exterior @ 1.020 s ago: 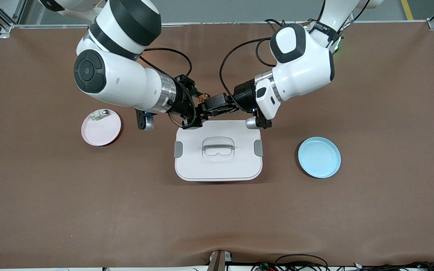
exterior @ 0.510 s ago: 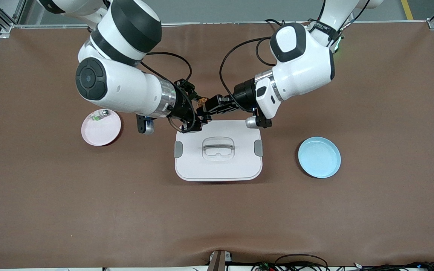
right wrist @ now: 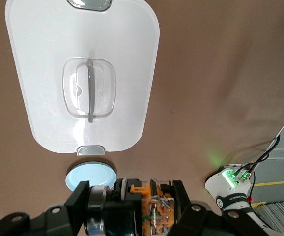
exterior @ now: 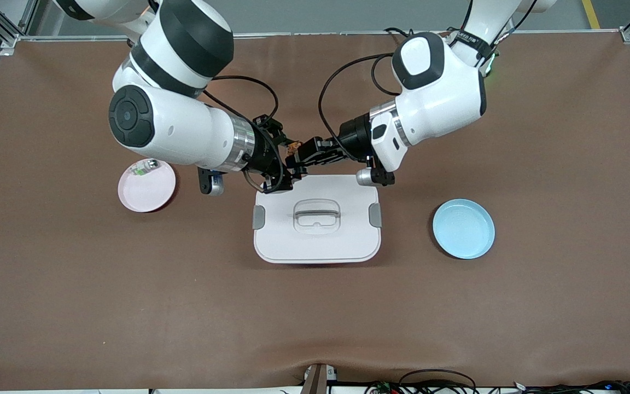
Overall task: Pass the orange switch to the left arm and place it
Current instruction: 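Bring the switch above the box and grasp it with the left gripper, then open the right gripper and withdraw it while the left gripper pulls back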
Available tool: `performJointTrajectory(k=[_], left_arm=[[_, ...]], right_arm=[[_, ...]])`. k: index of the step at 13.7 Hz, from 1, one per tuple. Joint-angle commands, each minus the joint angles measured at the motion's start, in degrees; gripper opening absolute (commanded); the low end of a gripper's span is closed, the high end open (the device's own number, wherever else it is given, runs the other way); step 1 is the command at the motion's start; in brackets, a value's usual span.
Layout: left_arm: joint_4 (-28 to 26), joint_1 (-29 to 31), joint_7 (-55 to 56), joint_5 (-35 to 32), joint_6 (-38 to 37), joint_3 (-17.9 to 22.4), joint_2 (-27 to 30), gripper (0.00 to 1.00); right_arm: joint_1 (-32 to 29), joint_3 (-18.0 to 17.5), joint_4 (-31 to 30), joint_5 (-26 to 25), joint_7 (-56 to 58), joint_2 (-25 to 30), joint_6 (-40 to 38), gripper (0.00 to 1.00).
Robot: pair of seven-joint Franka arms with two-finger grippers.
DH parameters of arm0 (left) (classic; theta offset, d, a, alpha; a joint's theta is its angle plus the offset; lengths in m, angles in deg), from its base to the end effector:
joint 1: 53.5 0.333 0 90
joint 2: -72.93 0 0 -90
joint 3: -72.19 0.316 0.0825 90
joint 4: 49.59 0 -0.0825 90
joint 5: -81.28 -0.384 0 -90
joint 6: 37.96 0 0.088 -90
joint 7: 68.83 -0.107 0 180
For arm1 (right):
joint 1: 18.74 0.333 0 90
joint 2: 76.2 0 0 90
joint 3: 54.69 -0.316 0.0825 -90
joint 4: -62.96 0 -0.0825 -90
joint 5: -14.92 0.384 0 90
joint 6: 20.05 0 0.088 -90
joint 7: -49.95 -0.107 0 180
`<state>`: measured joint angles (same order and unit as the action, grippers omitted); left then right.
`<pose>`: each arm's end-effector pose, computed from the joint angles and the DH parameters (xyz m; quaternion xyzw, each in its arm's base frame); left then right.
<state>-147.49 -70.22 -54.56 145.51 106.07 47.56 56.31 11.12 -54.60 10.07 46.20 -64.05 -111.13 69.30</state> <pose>0.5321 -0.4188 0.4888 0.8474 0.1565 -0.0303 0.5064 0.5964 0.4062 0.5529 -0.7189 0.6408 0.2518 0.0958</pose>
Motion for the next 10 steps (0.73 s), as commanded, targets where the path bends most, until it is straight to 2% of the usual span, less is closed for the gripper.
performJointTrajectory(k=[1,5,10], left_arm=[[-0.72,-0.07,1.29,-0.43,0.55,-0.08,0.89,0.01],[-1.24,-0.16,1.73,-2.08,0.64,0.1,1.85,0.01],[-2.39,0.28,14.01,-20.97,-1.2,-0.08,2.91,0.0]], right_arm=[[0.63,0.27,2.62,0.88,-0.61,-1.1,1.52,1.0],[-1.2,0.01,2.62,0.88,2.79,-0.84,1.1,1.0],[-7.62,0.27,2.62,0.71,20.97,-0.14,-7.59,1.0]])
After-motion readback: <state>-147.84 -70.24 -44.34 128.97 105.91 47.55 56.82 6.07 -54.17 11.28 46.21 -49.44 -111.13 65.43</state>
